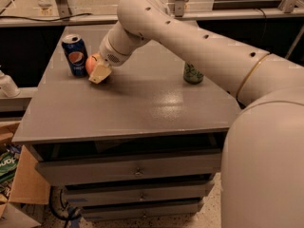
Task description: Move apple near pepsi can
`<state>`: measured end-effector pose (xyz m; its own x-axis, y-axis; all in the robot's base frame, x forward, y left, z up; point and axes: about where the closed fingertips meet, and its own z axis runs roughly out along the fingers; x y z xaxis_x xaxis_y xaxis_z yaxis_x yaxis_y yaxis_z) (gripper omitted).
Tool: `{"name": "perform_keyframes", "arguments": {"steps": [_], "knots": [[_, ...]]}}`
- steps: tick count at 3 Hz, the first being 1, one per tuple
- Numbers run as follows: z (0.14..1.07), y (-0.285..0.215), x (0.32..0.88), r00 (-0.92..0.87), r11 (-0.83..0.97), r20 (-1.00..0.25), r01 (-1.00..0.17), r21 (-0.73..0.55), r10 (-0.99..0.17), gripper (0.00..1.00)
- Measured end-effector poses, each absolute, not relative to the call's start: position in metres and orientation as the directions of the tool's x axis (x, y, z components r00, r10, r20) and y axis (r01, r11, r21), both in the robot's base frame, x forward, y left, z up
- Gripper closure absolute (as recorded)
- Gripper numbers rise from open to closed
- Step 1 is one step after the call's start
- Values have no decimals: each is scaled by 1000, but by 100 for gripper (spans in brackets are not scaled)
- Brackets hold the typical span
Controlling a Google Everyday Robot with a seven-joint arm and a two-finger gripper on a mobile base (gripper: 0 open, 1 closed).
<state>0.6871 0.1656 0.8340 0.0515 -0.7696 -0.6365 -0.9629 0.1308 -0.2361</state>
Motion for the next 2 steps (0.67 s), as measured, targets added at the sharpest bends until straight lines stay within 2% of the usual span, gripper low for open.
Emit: {"name": "perform_keyframes", "arguments": {"steps": [2], "knots": [[834, 166, 687, 52, 131, -636, -963, -237, -770, 35]]}}
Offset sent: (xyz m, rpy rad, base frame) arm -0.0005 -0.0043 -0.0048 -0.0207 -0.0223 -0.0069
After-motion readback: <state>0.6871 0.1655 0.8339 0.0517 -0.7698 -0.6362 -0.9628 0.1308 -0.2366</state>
